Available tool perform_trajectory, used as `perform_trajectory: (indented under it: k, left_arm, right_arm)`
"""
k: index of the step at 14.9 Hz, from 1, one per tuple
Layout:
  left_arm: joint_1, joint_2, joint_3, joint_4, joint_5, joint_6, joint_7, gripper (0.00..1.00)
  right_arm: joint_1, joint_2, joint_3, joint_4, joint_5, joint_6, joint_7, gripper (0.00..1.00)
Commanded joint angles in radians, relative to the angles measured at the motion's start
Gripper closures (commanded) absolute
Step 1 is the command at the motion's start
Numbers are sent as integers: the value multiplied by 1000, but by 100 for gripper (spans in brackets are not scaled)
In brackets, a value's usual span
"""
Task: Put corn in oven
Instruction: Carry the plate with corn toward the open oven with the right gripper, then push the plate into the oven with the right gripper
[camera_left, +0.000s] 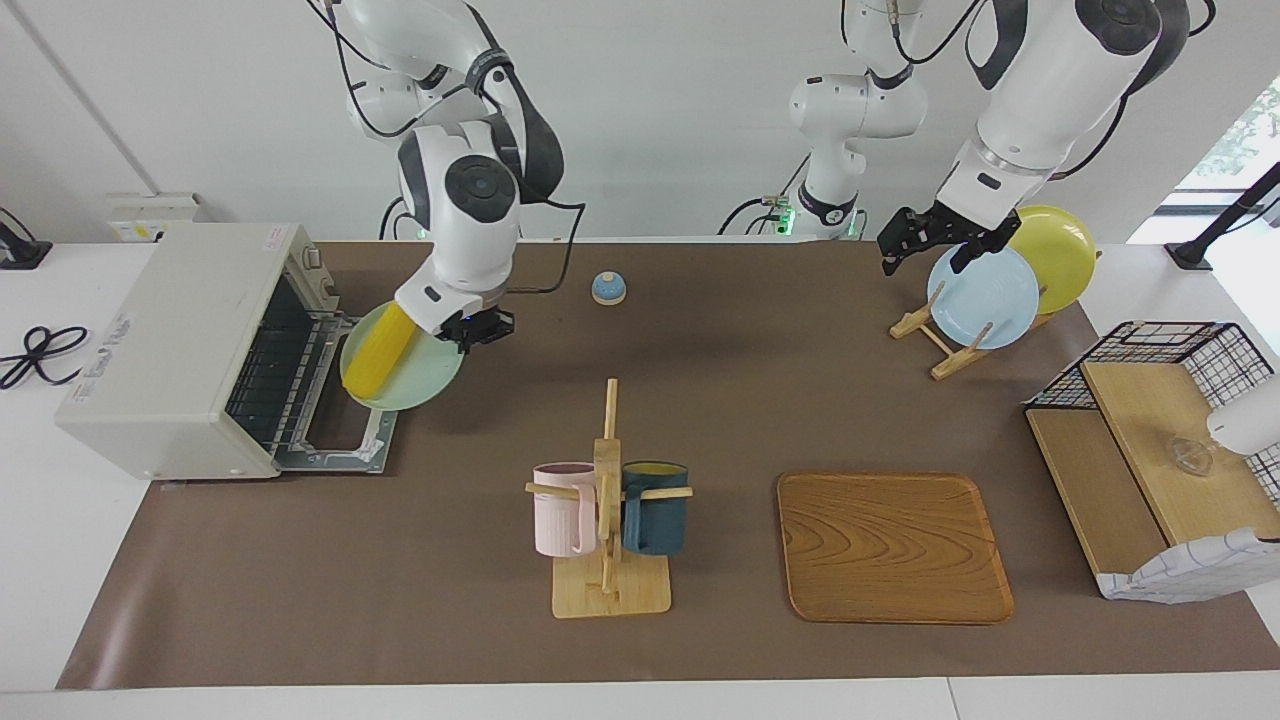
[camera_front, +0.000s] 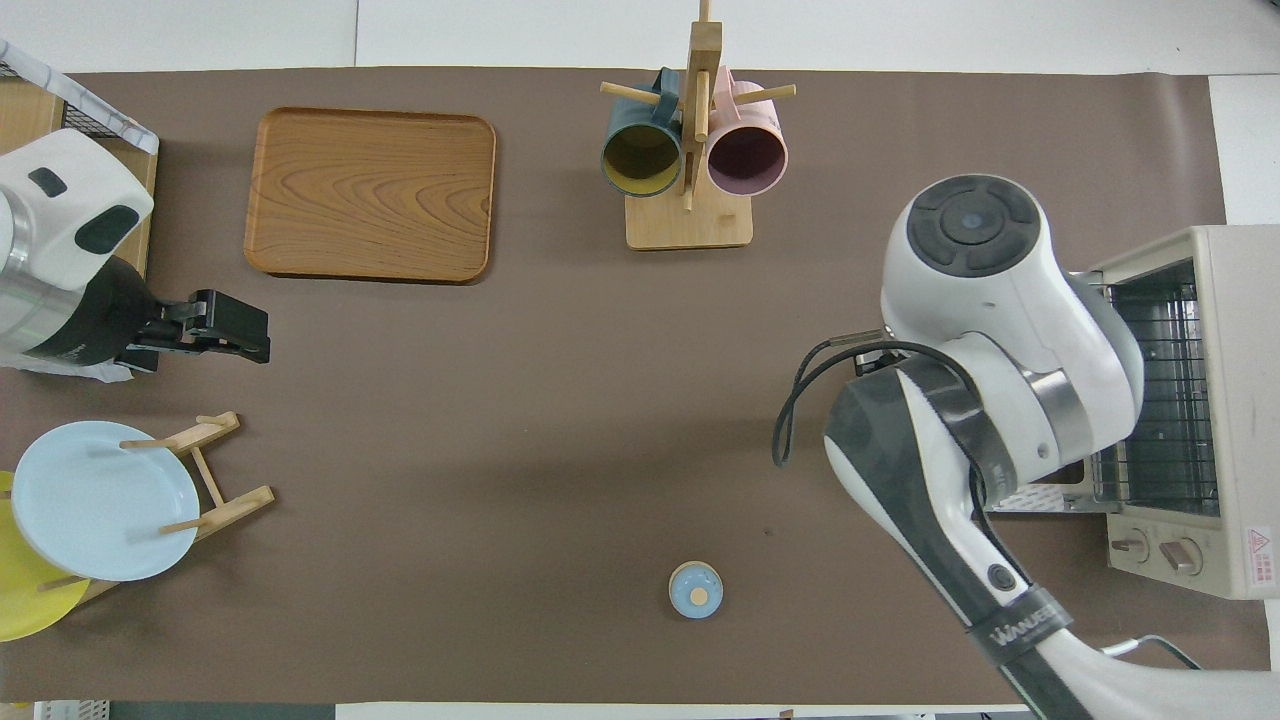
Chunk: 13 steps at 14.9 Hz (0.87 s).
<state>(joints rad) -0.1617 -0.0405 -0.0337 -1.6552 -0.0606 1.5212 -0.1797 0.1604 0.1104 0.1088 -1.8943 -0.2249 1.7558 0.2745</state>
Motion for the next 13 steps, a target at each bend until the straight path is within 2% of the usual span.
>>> perform_trajectory:
  k: [1,6,10,13]
  left_arm:
    - [18,16,-8,31,16,-32,13,0]
    - [53,24,-34,32,16,-41,13,0]
    - [51,21,-34,31,15,-42,14,0]
    - [50,19,-35,29,15,-44,14,0]
  right_arm:
    - [-149,-24,15,-55,1,51,-167,100]
    - [-327,-40,14,-137,1,154,-388,100]
    - [-361,-70,14,-245,2,267,-405,100]
    - [-360,-74,15,-252,2,274,-385,100]
